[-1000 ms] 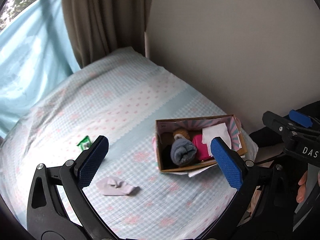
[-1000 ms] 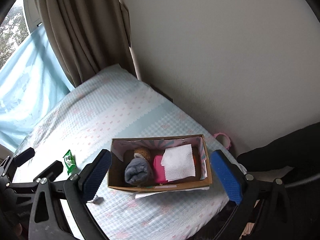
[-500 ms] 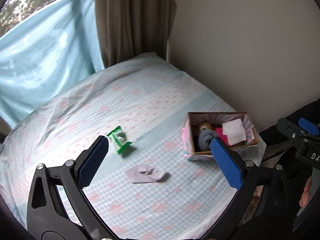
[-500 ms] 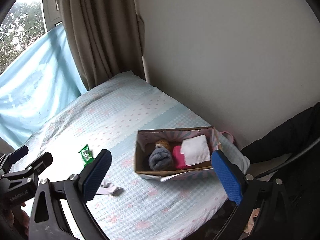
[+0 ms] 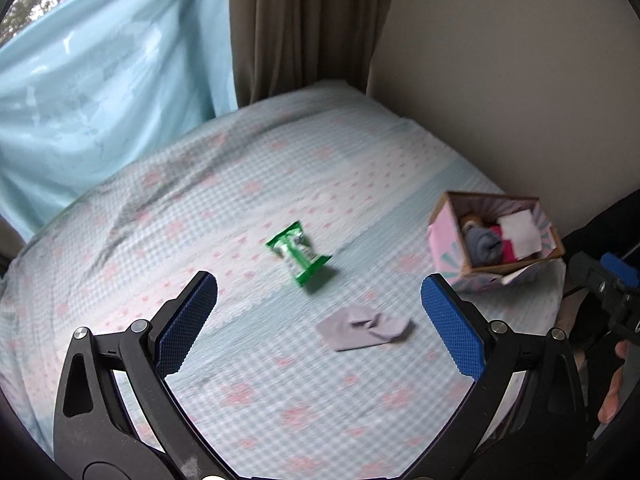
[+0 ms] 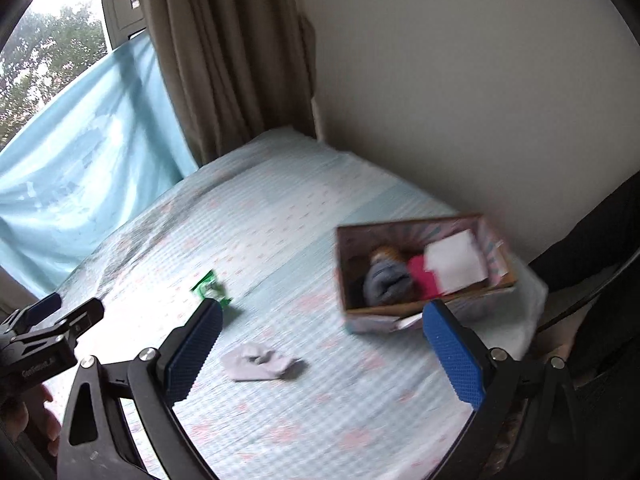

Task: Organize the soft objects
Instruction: 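Move both grippers back toward the green wipe pack and grey cloth, then grasp the green wipe pack with the left gripper while the right grasps the grey cloth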

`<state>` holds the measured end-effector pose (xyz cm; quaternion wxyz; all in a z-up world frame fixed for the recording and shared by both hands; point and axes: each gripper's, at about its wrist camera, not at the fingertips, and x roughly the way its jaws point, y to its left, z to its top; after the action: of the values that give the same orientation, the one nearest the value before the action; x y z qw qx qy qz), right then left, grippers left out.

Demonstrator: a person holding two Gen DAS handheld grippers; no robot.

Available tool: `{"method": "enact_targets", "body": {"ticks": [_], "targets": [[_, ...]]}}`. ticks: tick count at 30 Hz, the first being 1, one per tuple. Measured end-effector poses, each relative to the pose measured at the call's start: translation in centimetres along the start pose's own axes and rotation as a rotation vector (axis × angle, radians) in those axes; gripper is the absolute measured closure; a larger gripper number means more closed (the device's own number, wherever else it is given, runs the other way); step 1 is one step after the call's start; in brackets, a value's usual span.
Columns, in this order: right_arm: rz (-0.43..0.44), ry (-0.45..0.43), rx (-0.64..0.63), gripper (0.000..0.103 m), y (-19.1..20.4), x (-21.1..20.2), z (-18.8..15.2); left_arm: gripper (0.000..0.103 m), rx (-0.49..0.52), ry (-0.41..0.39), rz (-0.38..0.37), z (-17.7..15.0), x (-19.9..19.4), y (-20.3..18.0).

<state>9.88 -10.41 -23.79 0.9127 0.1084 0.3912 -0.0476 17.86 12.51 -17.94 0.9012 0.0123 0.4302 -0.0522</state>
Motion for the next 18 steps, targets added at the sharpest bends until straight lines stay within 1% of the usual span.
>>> {"method": "enact_targets", "body": {"ticks": [2,5,11,18], "targets": [[0.027,0.039,0.017,0.004,1.1,2.1,-1.5,0.001,-0.001,0.018,-0.007,-0.3,1.8,1.4],[0.036,0.077,0.014,0.004,2.7,4.9,-3.5,0.002,0.006,0.047,-0.006,-0.6,4.5,3.0],[0.005,0.155,-0.006,0.004,5.1,11.1,-7.7,0.002,0.012,0.110,-0.020,-0.9,10.7,5.2],[0.000,0.211,0.031,0.004,6.0,18.2,-10.7,0.002,-0.011,0.193,-0.043,-0.7,19.2,6.6]]}}
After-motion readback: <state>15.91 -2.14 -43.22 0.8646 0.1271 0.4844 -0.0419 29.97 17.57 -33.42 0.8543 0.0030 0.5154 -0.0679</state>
